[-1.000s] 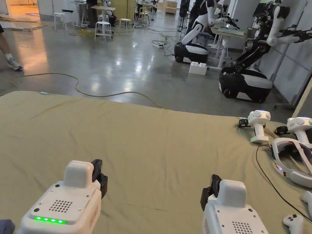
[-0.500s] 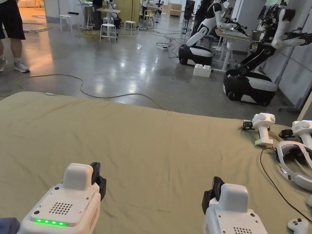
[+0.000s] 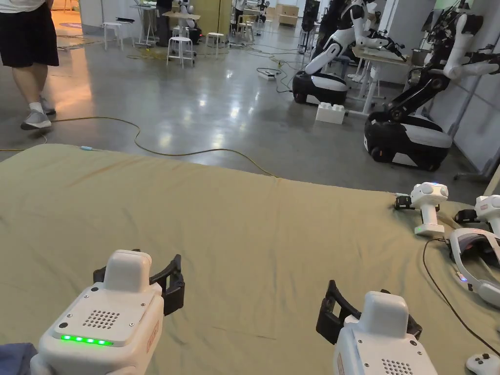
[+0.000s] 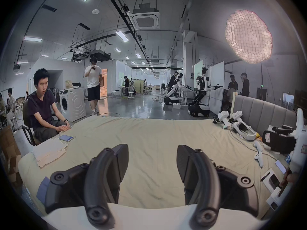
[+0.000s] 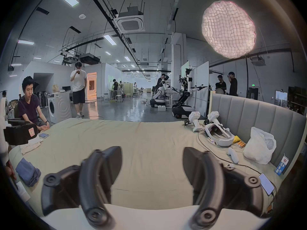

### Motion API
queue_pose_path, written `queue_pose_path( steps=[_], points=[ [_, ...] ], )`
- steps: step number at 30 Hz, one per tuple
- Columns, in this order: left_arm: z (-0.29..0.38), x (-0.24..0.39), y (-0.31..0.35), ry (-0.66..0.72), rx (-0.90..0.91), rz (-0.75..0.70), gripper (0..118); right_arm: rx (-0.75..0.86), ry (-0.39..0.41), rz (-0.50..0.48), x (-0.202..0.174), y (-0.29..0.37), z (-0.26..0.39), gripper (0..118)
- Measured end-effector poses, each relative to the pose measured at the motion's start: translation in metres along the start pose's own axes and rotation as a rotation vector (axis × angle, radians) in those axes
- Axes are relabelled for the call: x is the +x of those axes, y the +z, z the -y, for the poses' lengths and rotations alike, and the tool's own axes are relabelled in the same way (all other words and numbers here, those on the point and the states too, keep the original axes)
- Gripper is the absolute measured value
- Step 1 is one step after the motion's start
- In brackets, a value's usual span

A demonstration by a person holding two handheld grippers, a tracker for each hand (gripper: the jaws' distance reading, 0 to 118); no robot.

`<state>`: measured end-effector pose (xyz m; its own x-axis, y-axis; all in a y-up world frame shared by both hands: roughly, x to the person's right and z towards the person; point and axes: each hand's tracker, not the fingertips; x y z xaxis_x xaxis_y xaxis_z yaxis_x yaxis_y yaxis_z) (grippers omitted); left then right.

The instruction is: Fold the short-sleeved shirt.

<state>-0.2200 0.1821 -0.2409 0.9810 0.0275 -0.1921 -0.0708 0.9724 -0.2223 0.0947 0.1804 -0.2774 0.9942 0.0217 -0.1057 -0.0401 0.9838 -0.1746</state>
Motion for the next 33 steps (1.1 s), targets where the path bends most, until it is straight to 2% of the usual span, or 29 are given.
queue_pose_path(
  steps=[1, 4, 6, 8, 10, 17, 20, 25, 28, 31, 33],
  points=[
    [-0.001, -0.002, 0.0, 0.012, 0.009, 0.008, 67, -0.001, 0.005, 0.006, 0.0, 0.0, -0.001, 88],
    [-0.002, -0.003, 0.0, 0.017, 0.015, 0.005, 76, 0.012, 0.001, 0.01, 0.0, 0.0, -0.001, 96],
    [-0.003, -0.005, 0.001, 0.015, 0.025, 0.012, 77, 0.012, -0.009, 0.01, 0.001, 0.0, -0.001, 102],
    [-0.003, -0.004, 0.002, 0.01, 0.033, 0.013, 77, 0.016, -0.021, 0.007, 0.002, 0.0, -0.001, 102],
    [-0.004, -0.003, 0.002, -0.007, 0.039, 0.014, 82, 0.019, -0.023, 0.008, 0.003, 0.0, -0.001, 102],
    [0.001, 0.001, 0.007, -0.045, 0.067, -0.014, 82, 0.03, -0.026, -0.028, 0.006, 0.001, -0.001, 102],
    [0.003, 0.0, 0.008, -0.034, 0.084, -0.035, 82, 0.038, -0.009, 0.046, 0.003, 0.002, 0.001, 102],
    [0.003, -0.006, 0.006, -0.01, 0.06, -0.004, 82, 0.041, -0.017, 0.074, 0.002, -0.001, 0.003, 102],
    [0.002, -0.01, 0.004, -0.003, 0.03, 0.02, 82, -0.01, -0.021, 0.142, -0.001, -0.008, 0.005, 102],
    [0.002, -0.014, 0.002, 0.03, 0.009, 0.049, 82, -0.009, -0.042, 0.118, 0.002, -0.011, 0.007, 102],
    [0.003, -0.014, 0.003, 0.033, 0.009, 0.043, 82, -0.02, -0.103, 0.06, 0.005, -0.011, 0.005, 102]
  ],
)
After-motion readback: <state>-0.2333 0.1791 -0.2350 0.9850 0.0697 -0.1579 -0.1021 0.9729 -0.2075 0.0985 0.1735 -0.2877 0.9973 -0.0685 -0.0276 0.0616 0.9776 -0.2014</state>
